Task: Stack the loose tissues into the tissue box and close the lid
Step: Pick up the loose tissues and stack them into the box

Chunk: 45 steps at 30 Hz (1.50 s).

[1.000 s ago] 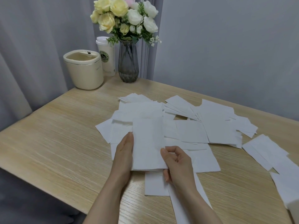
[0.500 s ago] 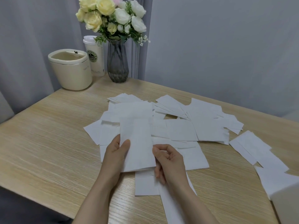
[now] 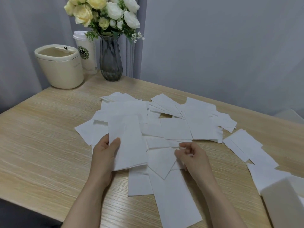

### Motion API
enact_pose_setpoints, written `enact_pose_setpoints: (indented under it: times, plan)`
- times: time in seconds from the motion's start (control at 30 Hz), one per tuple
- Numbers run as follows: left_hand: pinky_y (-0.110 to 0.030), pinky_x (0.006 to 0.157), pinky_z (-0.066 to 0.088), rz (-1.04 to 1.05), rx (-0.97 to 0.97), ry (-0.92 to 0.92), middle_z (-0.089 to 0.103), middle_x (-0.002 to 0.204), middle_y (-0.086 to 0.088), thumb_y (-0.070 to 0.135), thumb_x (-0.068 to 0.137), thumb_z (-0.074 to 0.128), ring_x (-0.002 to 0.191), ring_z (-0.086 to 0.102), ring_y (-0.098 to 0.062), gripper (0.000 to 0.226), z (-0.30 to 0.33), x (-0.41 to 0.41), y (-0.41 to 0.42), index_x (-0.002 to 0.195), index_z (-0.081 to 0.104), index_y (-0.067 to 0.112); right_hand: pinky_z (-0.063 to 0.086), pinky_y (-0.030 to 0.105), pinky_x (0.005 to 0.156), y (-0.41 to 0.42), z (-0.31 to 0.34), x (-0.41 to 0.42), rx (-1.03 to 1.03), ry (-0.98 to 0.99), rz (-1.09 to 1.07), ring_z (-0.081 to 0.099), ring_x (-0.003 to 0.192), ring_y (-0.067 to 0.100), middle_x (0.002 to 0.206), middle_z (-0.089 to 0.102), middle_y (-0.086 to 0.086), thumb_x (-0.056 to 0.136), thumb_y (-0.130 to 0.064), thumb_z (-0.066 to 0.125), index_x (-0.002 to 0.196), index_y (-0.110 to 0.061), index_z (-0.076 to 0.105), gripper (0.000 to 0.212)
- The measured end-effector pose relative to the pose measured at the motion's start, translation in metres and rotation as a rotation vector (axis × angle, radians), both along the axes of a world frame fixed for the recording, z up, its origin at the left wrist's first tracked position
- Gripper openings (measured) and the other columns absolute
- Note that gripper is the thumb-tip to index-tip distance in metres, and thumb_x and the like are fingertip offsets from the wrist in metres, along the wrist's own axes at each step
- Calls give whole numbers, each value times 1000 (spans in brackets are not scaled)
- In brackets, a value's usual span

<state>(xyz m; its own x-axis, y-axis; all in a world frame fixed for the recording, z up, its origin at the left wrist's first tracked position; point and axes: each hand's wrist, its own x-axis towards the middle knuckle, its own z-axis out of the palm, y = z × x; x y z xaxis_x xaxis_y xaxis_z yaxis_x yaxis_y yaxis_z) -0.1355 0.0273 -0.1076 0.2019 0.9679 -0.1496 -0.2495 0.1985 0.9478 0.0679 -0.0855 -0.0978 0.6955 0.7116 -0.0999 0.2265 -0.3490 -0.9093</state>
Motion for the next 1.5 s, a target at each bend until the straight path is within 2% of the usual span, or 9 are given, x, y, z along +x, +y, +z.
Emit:
enact_pose_setpoints:
  times: [0.17, 0.33, 0.47, 0.57, 0.8, 1.13, 1.3, 1.4, 1.5]
  plan:
    - [-33, 78, 51, 1, -1, 5, 76, 92, 6, 3, 97, 52, 84, 68, -14, 21, 0, 0, 0, 103, 67, 16, 41, 30, 63, 0, 4, -7, 69, 127, 15, 50, 58, 13, 69, 56, -5, 77, -9, 75, 98, -20, 64, 25]
    - [-33, 78, 52, -10, 3, 11, 76, 92, 5, 4, 97, 52, 84, 68, -15, 21, 0, 0, -1, 105, 68, 14, 35, 15, 43, -5, 9, -11, 95, 319, 18, 45, 47, 7, 63, 52, -5, 79, 0, 72, 103, -15, 64, 29]
    - [-28, 72, 53, -18, 10, 14, 76, 87, 8, 3, 97, 51, 78, 69, -9, 21, 0, 1, -2, 106, 67, 13, 30, 15, 37, -5, 9, -12, 40, 335, 17, 44, 50, 10, 72, 51, 2, 80, -6, 73, 102, -13, 67, 24]
    - [-27, 71, 53, -18, 9, 20, 76, 86, 9, 3, 97, 51, 76, 69, -7, 21, -1, 1, -2, 105, 67, 14, 29, 14, 37, -4, 7, -14, 69, 293, 11, 41, 47, 10, 65, 46, 3, 81, -1, 71, 96, -12, 69, 18]
    - [-19, 63, 54, -24, 19, 23, 76, 84, 9, 3, 97, 51, 73, 69, -6, 21, 1, 1, -3, 105, 66, 13, 33, 15, 41, -34, 6, -7, 55, 106, -52, 43, 45, 8, 60, 53, 0, 80, -5, 72, 80, -15, 71, 10]
    - [-18, 65, 56, -53, 29, 21, 76, 89, 8, 4, 97, 52, 77, 70, -7, 21, 4, 12, -21, 103, 68, 17, 25, 17, 37, -82, 17, -1, -21, 278, -70, 38, 39, 12, 48, 48, 4, 85, -5, 68, 88, -3, 61, 8]
    - [-23, 69, 56, -63, 27, 26, 76, 87, 7, 3, 96, 52, 77, 70, -9, 24, 4, 19, -29, 98, 69, 19, 24, 18, 36, -74, 24, 0, -71, 329, -6, 36, 39, 10, 51, 52, 0, 84, -13, 71, 102, -13, 66, 18]
    - [-19, 67, 56, -72, 30, 27, 76, 85, 9, 2, 96, 51, 75, 70, -8, 25, 3, 19, -30, 97, 69, 20, 23, 19, 37, -69, 27, -2, -106, 309, 86, 34, 42, 12, 60, 52, 7, 87, -16, 68, 91, -15, 75, 8]
    - [-18, 65, 56, -77, 33, 24, 76, 86, 8, 1, 96, 51, 76, 70, -7, 26, 3, 18, -31, 99, 69, 20, 27, 17, 39, -69, 25, -5, -90, 250, 97, 38, 41, 11, 58, 55, 6, 90, -11, 64, 82, -14, 77, 15]
